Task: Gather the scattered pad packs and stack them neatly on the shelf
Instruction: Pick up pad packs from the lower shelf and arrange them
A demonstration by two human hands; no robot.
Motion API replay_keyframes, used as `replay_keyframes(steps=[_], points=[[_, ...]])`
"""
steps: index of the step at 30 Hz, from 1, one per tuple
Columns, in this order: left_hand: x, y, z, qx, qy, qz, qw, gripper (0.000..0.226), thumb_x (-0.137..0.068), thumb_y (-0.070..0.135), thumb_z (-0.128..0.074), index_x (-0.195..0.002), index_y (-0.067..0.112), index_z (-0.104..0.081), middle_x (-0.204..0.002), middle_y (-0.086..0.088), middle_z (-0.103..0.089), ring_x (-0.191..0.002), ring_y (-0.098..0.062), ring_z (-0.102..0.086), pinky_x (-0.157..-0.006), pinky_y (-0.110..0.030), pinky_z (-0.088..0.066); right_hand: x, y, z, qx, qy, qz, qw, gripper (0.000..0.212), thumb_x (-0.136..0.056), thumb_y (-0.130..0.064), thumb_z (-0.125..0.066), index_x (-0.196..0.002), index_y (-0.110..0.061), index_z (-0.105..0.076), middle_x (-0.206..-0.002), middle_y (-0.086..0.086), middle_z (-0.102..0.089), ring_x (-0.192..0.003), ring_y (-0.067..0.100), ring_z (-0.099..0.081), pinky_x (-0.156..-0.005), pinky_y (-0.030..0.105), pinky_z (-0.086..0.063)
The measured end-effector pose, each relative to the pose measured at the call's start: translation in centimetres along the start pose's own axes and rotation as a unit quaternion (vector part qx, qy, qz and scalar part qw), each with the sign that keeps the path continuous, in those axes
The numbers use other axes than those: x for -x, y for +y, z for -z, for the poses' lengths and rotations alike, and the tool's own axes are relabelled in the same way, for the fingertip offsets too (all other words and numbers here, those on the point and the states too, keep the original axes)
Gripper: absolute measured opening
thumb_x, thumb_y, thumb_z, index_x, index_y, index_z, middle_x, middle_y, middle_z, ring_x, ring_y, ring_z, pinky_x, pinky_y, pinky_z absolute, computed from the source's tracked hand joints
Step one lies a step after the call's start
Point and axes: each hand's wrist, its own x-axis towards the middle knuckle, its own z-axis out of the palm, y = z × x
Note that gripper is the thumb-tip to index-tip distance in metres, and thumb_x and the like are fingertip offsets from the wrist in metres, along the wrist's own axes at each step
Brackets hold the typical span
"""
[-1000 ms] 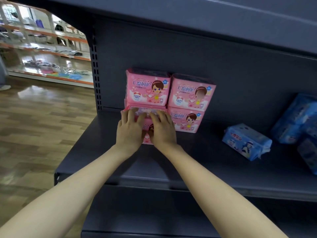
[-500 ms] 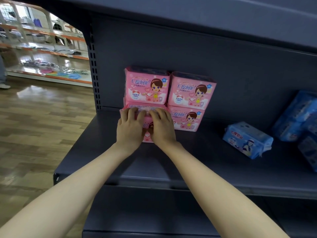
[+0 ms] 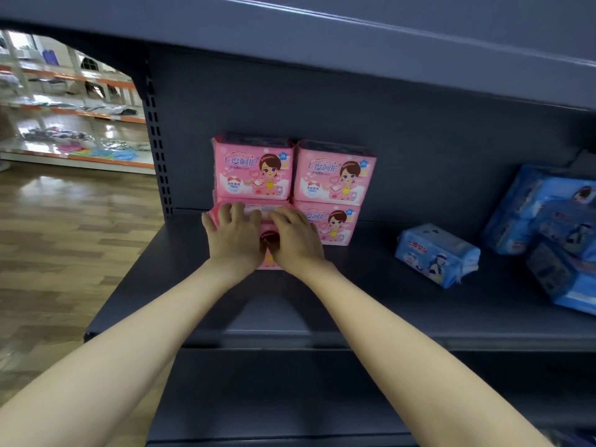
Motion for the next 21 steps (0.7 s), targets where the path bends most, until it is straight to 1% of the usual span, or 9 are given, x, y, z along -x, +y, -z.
replay_keyframes(steps=[2, 4, 5, 7, 11, 14, 16, 19, 21], points=[[0.2, 1.3, 0.5, -0.033, 0.013, -0.026, 0.999, 0.051, -0.092, 0.035, -0.047, -0.139, 0.024, -0.032, -0.149, -0.011, -0.016, -0.14, -0.032, -0.011, -0.111, -0.057, -0.01, 0.8, 0.8, 1.0, 0.004, -0.004, -0.019, 1.0, 0.063, -0.089, -0.018, -0.059, -0.145, -0.02, -0.03, -0.152, 0.002, -0.027, -0.142, 0.025, -0.018, -0.114, 0.052, -0.021], [0.6, 3.0, 0.8, -0.039, 0.0, -0.054, 0.998, 0.056, -0.092, 0.036, -0.048, -0.143, 0.024, -0.028, -0.151, -0.01, -0.011, -0.142, -0.032, -0.005, -0.112, -0.056, -0.009, 1.8, 1.9, 2.2, 0.013, -0.011, -0.043, 0.999, 0.064, -0.09, -0.019, -0.057, -0.146, -0.021, -0.026, -0.152, 0.004, -0.025, -0.142, 0.026, -0.018, -0.114, 0.053, -0.02], [0.8, 3.9, 0.9, -0.036, -0.007, -0.066, 0.997, 0.059, -0.091, 0.037, -0.049, -0.144, 0.024, -0.026, -0.151, -0.01, -0.011, -0.142, -0.032, -0.005, -0.112, -0.055, -0.01, 2.4, 2.6, 2.8, 0.016, -0.012, -0.056, 0.998, 0.062, -0.091, -0.021, -0.055, -0.146, -0.022, -0.027, -0.152, 0.005, -0.025, -0.142, 0.027, -0.018, -0.114, 0.052, -0.02], [1.1, 5.9, 1.0, -0.026, -0.006, -0.094, 0.995, 0.061, -0.089, 0.039, -0.051, -0.142, 0.022, -0.028, -0.149, -0.01, -0.015, -0.14, -0.032, -0.009, -0.112, -0.054, -0.014, 3.5, 4.1, 4.2, 0.027, -0.013, -0.08, 0.996, 0.059, -0.09, -0.023, -0.053, -0.145, -0.022, -0.029, -0.151, 0.005, -0.026, -0.141, 0.026, -0.018, -0.114, 0.05, -0.021], [1.6, 10.2, 1.0, 0.011, -0.01, -0.133, 0.991, 0.063, -0.087, 0.038, -0.052, -0.142, 0.018, -0.028, -0.144, -0.01, -0.028, -0.134, -0.032, -0.022, -0.109, -0.048, -0.024, 6.4, 7.9, 6.9, 0.053, -0.008, -0.13, 0.99, 0.062, -0.091, -0.024, -0.052, -0.147, -0.025, -0.026, -0.152, 0.004, -0.025, -0.141, 0.027, -0.019, -0.113, 0.051, -0.02], [2.5, 14.3, 1.1, 0.015, -0.028, -0.171, 0.985, 0.061, -0.088, 0.038, -0.052, -0.14, 0.015, -0.029, -0.145, -0.011, -0.028, -0.135, -0.032, -0.021, -0.107, -0.047, -0.025, 9.3, 11.1, 8.8, 0.074, -0.012, -0.182, 0.98, 0.061, -0.091, -0.027, -0.052, -0.146, -0.022, -0.027, -0.153, 0.007, -0.023, -0.141, 0.029, -0.019, -0.113, 0.052, -0.021], [3.4, 17.4, 0.9, 0.013, -0.034, -0.209, 0.977, 0.058, -0.089, 0.037, -0.051, -0.138, 0.014, -0.032, -0.143, -0.011, -0.03, -0.133, -0.034, -0.023, -0.105, -0.046, -0.028, 11.7, 13.3, 9.8, 0.086, -0.01, -0.214, 0.973, 0.061, -0.091, -0.027, -0.051, -0.147, -0.021, -0.027, -0.154, 0.009, -0.023, -0.141, 0.031, -0.02, -0.111, 0.053, -0.022], [5.1, 22.3, 0.9, 0.033, -0.031, -0.271, 0.962, 0.057, -0.087, 0.036, -0.052, -0.137, 0.015, -0.035, -0.138, -0.011, -0.036, -0.128, -0.032, -0.03, -0.1, -0.042, -0.032, 15.4, 16.6, 11.1, 0.109, 0.003, -0.247, 0.963, 0.06, -0.089, -0.026, -0.052, -0.144, -0.018, -0.03, -0.147, 0.012, -0.032, -0.135, 0.033, -0.029, -0.105, 0.051, -0.028], [6.6, 25.7, 0.7, 0.044, -0.034, -0.308, 0.95, 0.053, -0.088, 0.037, -0.051, -0.135, 0.015, -0.038, -0.136, -0.011, -0.038, -0.127, -0.032, -0.032, -0.097, -0.042, -0.034, 17.9, 18.8, 11.9, 0.114, -0.004, -0.273, 0.955, 0.06, -0.089, -0.026, -0.052, -0.144, -0.017, -0.029, -0.147, 0.01, -0.031, -0.136, 0.031, -0.027, -0.105, 0.052, -0.028]])
